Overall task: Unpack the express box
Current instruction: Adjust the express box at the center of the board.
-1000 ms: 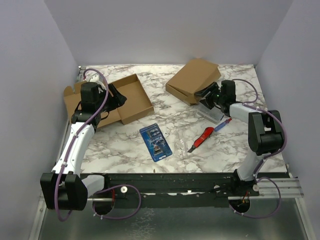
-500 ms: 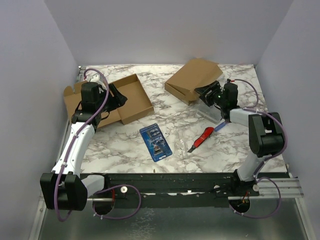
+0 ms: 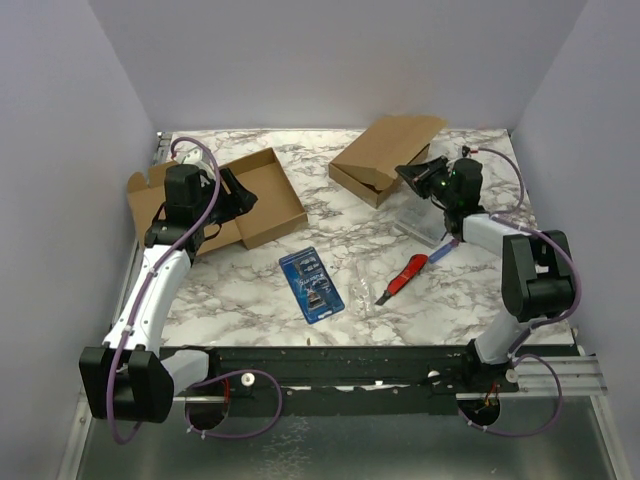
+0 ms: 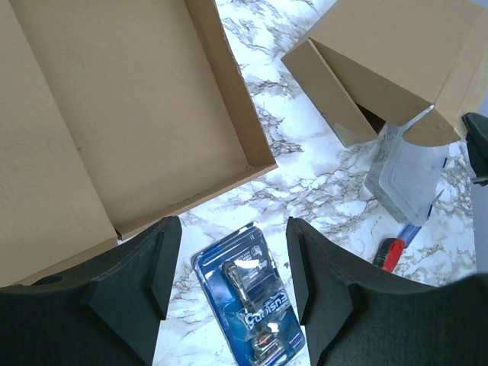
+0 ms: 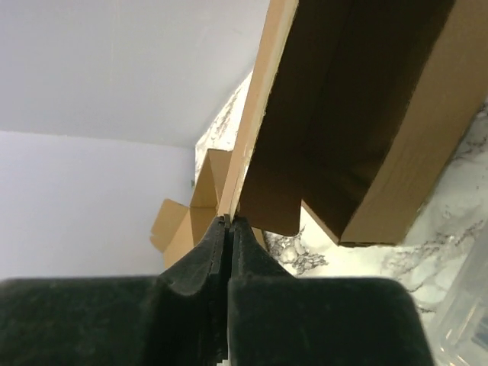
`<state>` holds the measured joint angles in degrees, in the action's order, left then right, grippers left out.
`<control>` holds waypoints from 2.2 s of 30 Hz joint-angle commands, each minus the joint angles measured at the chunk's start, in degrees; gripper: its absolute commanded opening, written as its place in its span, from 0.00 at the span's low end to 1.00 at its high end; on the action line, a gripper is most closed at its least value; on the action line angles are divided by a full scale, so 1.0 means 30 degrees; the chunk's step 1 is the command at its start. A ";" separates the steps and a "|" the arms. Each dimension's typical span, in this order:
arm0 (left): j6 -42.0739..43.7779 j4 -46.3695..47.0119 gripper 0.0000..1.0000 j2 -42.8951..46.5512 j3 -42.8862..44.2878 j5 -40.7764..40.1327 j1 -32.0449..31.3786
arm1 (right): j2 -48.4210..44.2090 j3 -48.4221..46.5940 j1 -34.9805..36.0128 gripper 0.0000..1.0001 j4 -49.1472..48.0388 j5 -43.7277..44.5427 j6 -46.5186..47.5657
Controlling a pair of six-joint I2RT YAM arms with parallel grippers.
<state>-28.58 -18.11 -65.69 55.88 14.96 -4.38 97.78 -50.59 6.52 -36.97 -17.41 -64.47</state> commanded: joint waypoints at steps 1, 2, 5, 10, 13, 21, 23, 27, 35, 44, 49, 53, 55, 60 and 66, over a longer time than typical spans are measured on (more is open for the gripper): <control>-0.0164 -0.0017 0.64 0.0814 0.0375 -0.0153 -0.0151 | -0.0580 -0.2983 -0.0052 0.00 0.5403 -0.0836 0.3853; -0.0185 -0.0027 0.64 0.0955 0.0320 -0.0153 -0.0151 | -0.0675 -0.4090 -0.0038 0.00 0.7632 -0.1333 0.5218; -0.0204 -0.0028 0.64 0.1235 0.0200 -0.0160 -0.0158 | -0.0778 -0.7214 0.0026 0.00 1.3799 -0.2287 0.9228; -0.0357 0.0007 0.64 0.0972 0.0068 0.0075 -0.0263 | -0.0508 -1.0959 0.0791 0.00 2.1629 -0.1981 1.2849; -0.0484 0.0020 0.64 0.0779 0.0080 0.0314 -0.0454 | -0.0515 -1.2688 0.2026 0.00 2.4158 -0.0273 1.4281; -0.0486 0.0001 0.64 0.0958 0.0007 0.0292 -0.0704 | 0.0441 -1.7895 0.5671 0.00 2.9418 0.6292 1.6593; -0.0468 0.0001 0.64 0.0908 0.0036 0.0323 -0.0701 | 0.0819 -1.8818 0.6197 0.01 3.0270 0.7493 1.6867; -0.0479 0.0007 0.64 0.0761 0.0066 0.0316 -0.0727 | 0.1189 -1.9408 0.6747 0.12 3.0332 0.7897 1.7494; -0.0426 -0.0021 0.64 0.1025 0.0441 -0.0158 -0.0841 | 0.3155 -2.1234 0.7958 0.44 2.8886 0.4170 1.7950; 0.0251 -0.0963 0.64 0.1770 0.1143 -0.1266 -0.0838 | 0.2722 -2.1339 0.8929 0.49 2.3986 0.3445 1.4968; 0.0239 -0.0944 0.64 0.1712 0.1003 -0.1188 -0.0836 | 0.2838 -2.0482 1.0103 0.31 2.1767 0.6878 1.4186; 0.0337 -0.1034 0.64 0.1795 0.1054 -0.1266 -0.0844 | 0.5303 -2.3739 1.1629 0.01 2.4240 1.2322 1.6189; 0.0482 -0.1200 0.64 0.1841 0.1138 -0.1412 -0.0844 | 0.6591 -2.5709 1.2322 0.00 2.5849 1.4240 1.7207; 0.0540 -0.1311 0.64 0.1953 0.1100 -0.2233 -0.0848 | 0.8483 -2.7882 1.4290 0.00 2.7571 2.0736 2.0981; 0.0200 -0.1053 0.64 0.1516 0.0779 -0.1954 -0.0854 | 0.7924 -2.5464 1.4512 0.00 2.7127 2.4963 2.3271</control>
<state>-27.83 -21.15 -61.06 57.84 9.98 -6.74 122.04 -133.01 51.37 41.19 42.59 -2.81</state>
